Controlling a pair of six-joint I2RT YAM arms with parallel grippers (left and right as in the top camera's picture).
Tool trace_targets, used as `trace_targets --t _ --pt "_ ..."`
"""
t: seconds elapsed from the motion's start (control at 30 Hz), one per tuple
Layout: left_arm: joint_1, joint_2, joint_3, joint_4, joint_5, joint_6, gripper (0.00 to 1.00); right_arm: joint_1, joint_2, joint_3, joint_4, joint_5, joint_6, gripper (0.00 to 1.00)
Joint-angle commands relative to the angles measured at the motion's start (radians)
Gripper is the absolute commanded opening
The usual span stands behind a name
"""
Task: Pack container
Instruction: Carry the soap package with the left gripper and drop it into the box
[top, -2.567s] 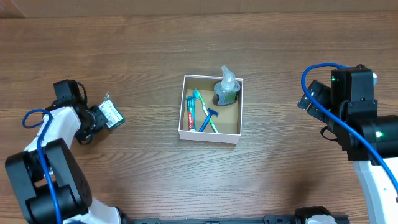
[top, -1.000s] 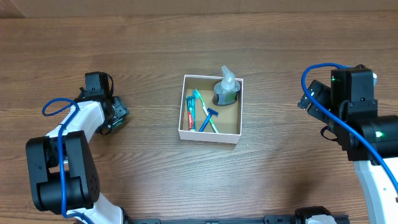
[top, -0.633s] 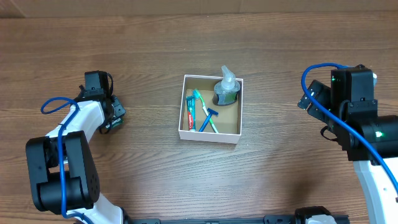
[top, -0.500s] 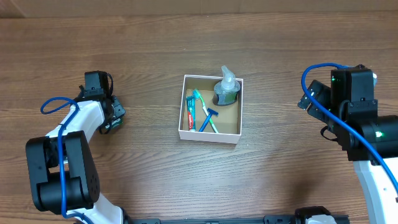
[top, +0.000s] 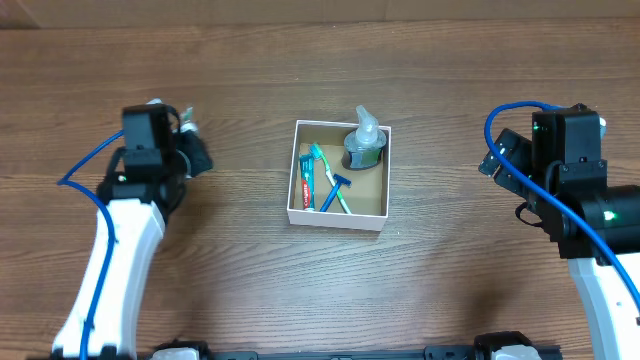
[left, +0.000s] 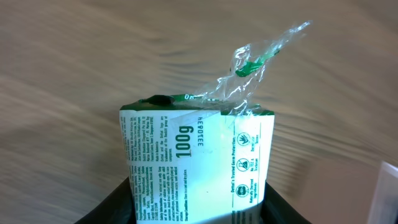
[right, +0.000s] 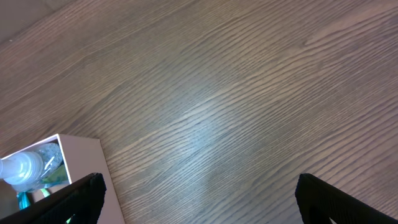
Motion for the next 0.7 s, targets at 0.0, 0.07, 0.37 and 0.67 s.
trace_targets --t 0.0,0.07,0.37,0.67 --pt "-0.136 -0.098 0.01 -0.004 0.08 -0.076 0.3 -0.006 -0.008 0.015 0.004 0.006 0.001 1.0" --pt "-0.234 -0.124 0.011 0.01 0.077 -0.103 0.3 -0.006 -0.008 0.015 0.004 0.006 0.001 1.0" --pt "-0.578 -0.081 0.023 0.093 -0.12 -0.2 0.31 -0.006 -0.008 0.015 0.004 0.006 0.001 1.0" --pt "-0.64 0.127 0.023 0.192 -0.139 -0.202 0.31 -0.006 -0.008 0.015 0.004 0.006 0.001 1.0"
